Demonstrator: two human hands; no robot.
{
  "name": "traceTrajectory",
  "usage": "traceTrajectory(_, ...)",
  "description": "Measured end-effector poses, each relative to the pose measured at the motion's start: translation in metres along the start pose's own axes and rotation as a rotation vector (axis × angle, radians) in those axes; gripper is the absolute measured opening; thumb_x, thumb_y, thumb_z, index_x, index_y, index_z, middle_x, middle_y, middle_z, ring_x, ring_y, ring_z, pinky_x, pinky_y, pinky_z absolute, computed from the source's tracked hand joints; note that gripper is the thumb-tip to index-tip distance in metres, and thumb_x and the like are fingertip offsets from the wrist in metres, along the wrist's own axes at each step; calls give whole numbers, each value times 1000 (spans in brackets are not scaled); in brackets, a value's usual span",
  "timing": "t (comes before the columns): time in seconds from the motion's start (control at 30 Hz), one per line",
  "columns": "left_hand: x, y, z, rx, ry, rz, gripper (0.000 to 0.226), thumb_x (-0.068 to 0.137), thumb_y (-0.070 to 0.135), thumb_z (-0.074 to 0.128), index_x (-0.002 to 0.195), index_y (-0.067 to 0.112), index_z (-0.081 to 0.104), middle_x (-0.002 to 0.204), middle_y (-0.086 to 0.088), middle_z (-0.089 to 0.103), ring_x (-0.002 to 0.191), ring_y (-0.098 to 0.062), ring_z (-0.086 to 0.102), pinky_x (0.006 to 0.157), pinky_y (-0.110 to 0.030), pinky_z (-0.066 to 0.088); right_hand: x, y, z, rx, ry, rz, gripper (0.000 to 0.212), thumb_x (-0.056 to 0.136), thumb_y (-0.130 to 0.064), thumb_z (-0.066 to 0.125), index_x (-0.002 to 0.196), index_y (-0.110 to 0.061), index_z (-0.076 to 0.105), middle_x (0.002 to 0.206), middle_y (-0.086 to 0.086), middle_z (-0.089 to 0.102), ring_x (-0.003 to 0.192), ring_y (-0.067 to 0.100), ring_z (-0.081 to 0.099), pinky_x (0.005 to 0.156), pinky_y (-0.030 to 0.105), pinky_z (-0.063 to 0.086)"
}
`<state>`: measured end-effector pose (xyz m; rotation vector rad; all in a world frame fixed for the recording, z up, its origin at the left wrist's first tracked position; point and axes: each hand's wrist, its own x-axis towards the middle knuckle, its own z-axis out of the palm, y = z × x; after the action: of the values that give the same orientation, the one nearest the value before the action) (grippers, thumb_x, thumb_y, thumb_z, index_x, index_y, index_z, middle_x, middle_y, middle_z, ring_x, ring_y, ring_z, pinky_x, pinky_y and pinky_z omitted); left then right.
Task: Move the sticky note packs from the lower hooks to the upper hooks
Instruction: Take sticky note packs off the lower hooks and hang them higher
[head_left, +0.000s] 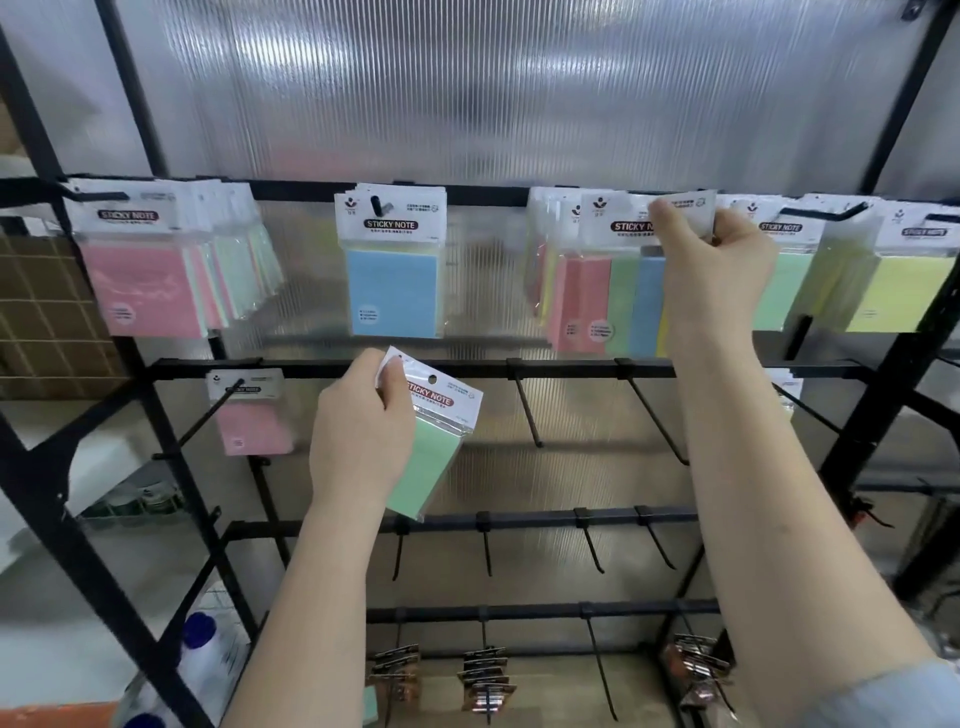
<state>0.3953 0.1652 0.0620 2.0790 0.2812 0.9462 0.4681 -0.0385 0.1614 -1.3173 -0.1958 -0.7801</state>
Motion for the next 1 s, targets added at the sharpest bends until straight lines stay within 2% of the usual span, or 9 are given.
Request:
traceTrajectory(0.07,3,1,-1,-5,-3,3,30,99,24,38,71,14,44,61,4,52,56,-15,45,50,-31,32,1,0,1,-7,12,14,46,80,-15,68,55,-19,30,41,-16,30,43,3,34,51,19,29)
traceTrajectory(0.17,5,5,-3,-9,-1,6,31,100,23,38,68,19,41,60,8,47,52,-9,42,47,-27,29,4,2,5,-32,12,9,37,80,-15,68,56,-16,40,40,-17,38,52,9,45,55,20,36)
traceTrajectory(0.3,9,2,-9,1,11,25,28,100,25,39,72,19,44,62,9,49,54,-7,44,45,-20,29,8,9,9,-93,8,13,38,80,-17,68,57,-11,39,44,-13,36,47,7,35,52,21,31)
traceTrajectory(0.37,11,0,-12,-1,14,26,26,100,25,38,78,16,48,65,9,53,56,-7,47,44,-17,31,8,16,10,-127,28,1,38,78,-23,69,61,-3,41,55,1,34,54,11,31,54,24,25)
traceTrajectory(0.5,14,-4,-18,-15,13,22,27,100,25,38,81,11,51,69,7,56,60,-8,49,49,-22,33,9,23,18,-212,75,-27,51,82,-23,67,58,-20,22,54,-7,22,52,9,18,48,24,17)
traceTrajectory(0.67,17,-7,-25,-69,15,21,35,100,22,39,66,13,38,62,3,50,55,-11,40,46,-19,29,11,28,26,-352,163,-24,42,87,-30,64,62,-21,31,65,-4,36,59,10,31,49,18,24)
traceTrajectory(0.73,18,-8,-26,-68,5,23,37,100,23,39,64,13,34,60,2,46,54,-12,36,47,-21,26,9,31,28,-314,198,-29,16,86,-31,65,80,-21,53,82,-3,53,73,11,49,59,13,35)
traceTrajectory(0.83,19,-9,-27,-79,-2,24,38,100,23,40,64,12,33,58,2,38,53,-13,31,47,-21,24,2,35,25,-263,237,-36,32,86,-30,66,114,-16,58,104,-1,57,92,9,56,80,15,43)
traceTrajectory(1.0,20,-9,-29,-103,-17,24,38,100,24,41,65,11,33,57,3,36,51,-11,29,47,-21,24,-17,42,17,-269,273,-45,38,87,-26,66,122,-15,56,112,-1,58,97,7,54,76,-1,37)
